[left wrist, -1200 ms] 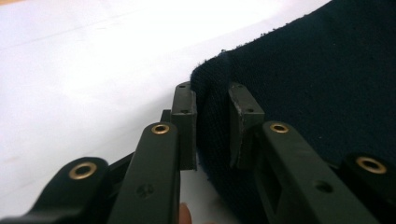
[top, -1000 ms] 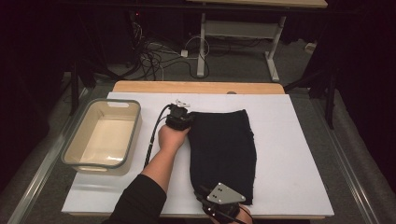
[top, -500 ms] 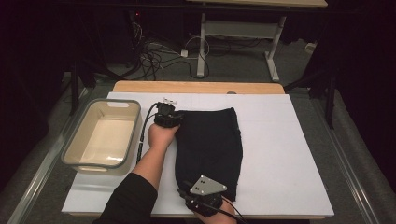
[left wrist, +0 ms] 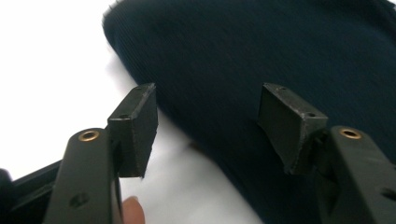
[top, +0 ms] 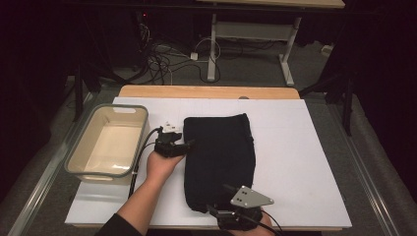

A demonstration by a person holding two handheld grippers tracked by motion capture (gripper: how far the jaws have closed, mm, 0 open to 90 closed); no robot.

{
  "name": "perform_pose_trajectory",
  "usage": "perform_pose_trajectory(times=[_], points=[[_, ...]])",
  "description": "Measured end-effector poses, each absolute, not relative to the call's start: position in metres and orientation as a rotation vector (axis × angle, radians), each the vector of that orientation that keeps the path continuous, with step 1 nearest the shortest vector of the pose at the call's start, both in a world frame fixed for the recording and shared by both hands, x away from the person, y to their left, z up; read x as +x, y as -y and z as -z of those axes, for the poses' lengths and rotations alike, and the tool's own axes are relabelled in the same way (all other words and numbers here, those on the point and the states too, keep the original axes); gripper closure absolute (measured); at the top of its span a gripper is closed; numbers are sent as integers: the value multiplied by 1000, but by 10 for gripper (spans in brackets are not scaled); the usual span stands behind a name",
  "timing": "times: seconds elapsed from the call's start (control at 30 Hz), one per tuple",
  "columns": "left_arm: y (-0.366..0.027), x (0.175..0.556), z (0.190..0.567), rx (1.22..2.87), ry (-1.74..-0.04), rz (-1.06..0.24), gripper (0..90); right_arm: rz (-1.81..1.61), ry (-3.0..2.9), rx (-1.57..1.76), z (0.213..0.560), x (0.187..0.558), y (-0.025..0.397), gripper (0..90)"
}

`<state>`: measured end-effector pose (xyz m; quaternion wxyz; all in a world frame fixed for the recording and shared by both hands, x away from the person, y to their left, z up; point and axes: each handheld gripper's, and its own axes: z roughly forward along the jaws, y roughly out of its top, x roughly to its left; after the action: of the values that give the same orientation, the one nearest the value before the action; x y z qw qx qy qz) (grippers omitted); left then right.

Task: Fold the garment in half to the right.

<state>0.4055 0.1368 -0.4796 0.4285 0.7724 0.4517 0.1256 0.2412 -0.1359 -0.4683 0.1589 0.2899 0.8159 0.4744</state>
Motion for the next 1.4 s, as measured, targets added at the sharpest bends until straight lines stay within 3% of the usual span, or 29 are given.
perform_pose_trajectory(times=[0.47,0.67,0.77,0.93,1.13,1.3,1.4], points=[[-158,328,485,1885,-1028,-278,215,-1308,-2240,977,483,246,212,7],[-166,301,488,1894,-1062,-296,34,-1308,-2226,1004,483,246,215,0],[-168,291,487,1899,-1035,-273,27,-1289,-2243,990,484,243,212,2],[-163,270,490,1929,-957,-218,29,-1263,-2276,961,487,241,206,78],[-147,251,489,1982,-858,-182,44,-1219,-2330,940,490,242,200,246],[-133,248,491,2065,-810,-198,185,-1141,-2362,949,493,241,198,380],[-130,248,495,2121,-819,-186,318,-1133,-2370,947,494,241,199,453]])
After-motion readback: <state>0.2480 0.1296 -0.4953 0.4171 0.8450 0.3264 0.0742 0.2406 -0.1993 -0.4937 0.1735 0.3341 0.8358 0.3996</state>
